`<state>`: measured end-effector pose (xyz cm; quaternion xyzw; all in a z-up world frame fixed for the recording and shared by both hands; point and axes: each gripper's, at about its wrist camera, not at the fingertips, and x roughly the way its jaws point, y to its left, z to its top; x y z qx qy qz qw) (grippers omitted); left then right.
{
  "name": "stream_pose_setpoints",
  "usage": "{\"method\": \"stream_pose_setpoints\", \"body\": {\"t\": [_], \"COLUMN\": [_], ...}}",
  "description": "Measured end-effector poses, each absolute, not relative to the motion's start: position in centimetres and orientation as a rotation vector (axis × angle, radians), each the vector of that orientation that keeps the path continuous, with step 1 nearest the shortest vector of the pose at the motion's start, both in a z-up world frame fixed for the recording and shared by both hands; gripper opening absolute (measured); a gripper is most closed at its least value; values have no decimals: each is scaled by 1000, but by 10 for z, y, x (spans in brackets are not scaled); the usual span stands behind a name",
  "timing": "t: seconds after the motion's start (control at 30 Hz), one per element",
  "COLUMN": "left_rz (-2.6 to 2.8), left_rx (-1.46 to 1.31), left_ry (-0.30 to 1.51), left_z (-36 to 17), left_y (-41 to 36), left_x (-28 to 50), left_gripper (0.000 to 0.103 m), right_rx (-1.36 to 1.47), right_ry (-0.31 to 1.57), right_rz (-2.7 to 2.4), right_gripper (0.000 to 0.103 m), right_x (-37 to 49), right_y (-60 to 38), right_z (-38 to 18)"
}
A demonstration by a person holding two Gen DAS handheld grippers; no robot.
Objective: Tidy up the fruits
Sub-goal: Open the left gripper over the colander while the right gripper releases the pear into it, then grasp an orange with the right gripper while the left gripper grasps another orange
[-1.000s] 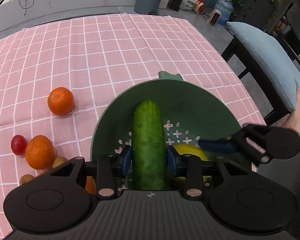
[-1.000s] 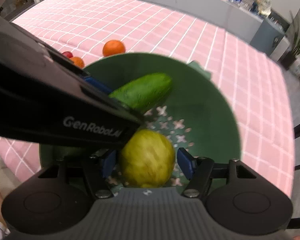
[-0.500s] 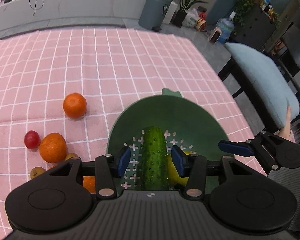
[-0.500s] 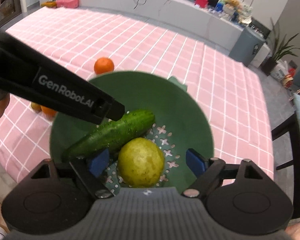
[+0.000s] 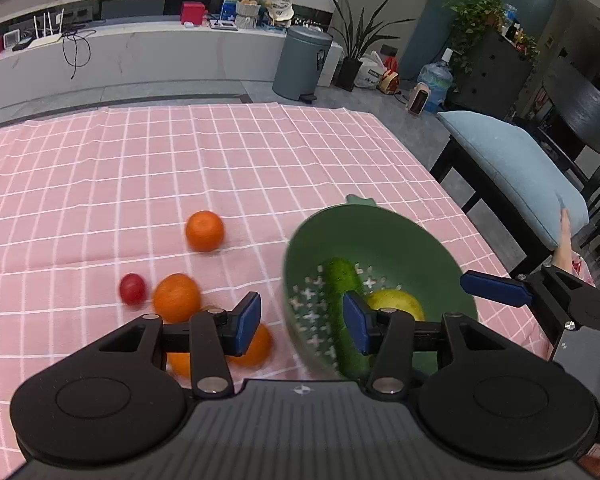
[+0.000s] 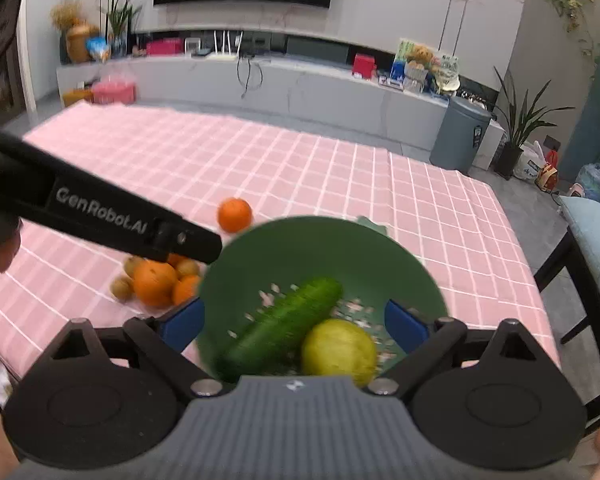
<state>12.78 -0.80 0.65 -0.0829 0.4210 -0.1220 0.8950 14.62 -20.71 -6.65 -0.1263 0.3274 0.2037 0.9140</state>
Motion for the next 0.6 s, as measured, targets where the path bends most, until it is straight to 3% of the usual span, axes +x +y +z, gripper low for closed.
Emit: {"method": "stream_pose_setpoints", "body": {"t": [0.13, 0.6], "left_rz": [-245, -238], "left_rx": [-164, -117], "left_ry": [858, 883], "left_z": [4, -30], "left_y": [9, 58], "left_x": [114, 82], "left_gripper": [56, 56], "right_rx": [-237, -375], "right_ry": [624, 535], "right_rz": [436, 518], "right_gripper": [82, 68], "right_x": [132, 94], "right_y": [-191, -117], "right_z": [-69, -101]}}
